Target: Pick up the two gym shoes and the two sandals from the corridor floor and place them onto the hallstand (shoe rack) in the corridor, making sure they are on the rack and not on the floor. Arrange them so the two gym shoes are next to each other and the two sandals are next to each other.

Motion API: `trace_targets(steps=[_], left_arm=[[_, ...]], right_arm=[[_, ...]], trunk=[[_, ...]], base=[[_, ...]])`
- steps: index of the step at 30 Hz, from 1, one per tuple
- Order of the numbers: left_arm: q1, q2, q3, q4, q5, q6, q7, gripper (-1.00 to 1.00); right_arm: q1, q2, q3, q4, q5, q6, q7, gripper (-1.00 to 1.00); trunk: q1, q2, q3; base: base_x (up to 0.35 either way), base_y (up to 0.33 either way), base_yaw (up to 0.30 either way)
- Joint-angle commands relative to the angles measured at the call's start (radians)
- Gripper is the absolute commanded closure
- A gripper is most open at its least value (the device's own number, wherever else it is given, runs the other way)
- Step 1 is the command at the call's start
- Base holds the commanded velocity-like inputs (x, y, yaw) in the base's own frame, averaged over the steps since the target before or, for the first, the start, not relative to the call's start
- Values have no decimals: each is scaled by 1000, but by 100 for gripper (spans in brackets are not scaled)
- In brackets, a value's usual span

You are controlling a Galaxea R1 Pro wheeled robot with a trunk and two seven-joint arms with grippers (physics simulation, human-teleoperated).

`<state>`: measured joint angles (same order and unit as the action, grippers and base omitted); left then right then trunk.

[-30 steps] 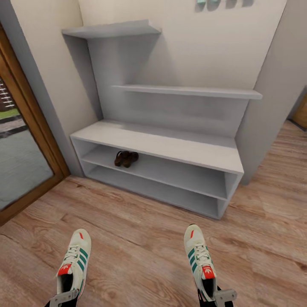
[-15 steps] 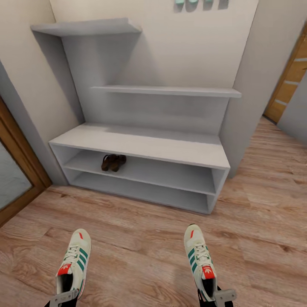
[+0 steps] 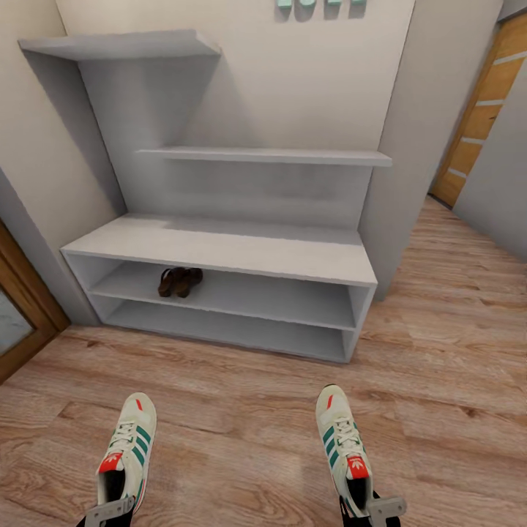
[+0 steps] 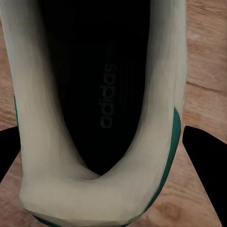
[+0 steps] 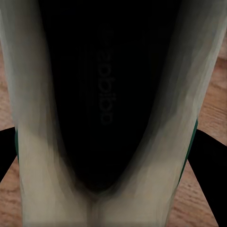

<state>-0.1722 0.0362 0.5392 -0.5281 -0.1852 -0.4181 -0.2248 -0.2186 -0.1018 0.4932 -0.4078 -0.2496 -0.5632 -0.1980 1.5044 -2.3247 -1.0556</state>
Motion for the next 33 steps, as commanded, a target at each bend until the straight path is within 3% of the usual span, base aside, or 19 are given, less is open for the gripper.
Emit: trace_targets(steps=[1, 16, 33], left_arm=[[-1, -1, 8, 0, -10, -4, -7, 100], [-1, 0, 8, 0, -10, -4, -6, 100], [-1, 0, 8, 0, -10, -4, -6, 100]], right_arm=[[-1, -1, 9, 0, -8, -3, -5, 100], [-1, -1, 9, -1, -9, -3, -4, 100], [-1, -1, 9, -1, -8, -3, -5, 100]], trunk=[[0, 0, -1], [0, 0, 0], [0, 0, 10]], base=[[0, 0, -5], [0, 0, -12], [0, 0, -257]])
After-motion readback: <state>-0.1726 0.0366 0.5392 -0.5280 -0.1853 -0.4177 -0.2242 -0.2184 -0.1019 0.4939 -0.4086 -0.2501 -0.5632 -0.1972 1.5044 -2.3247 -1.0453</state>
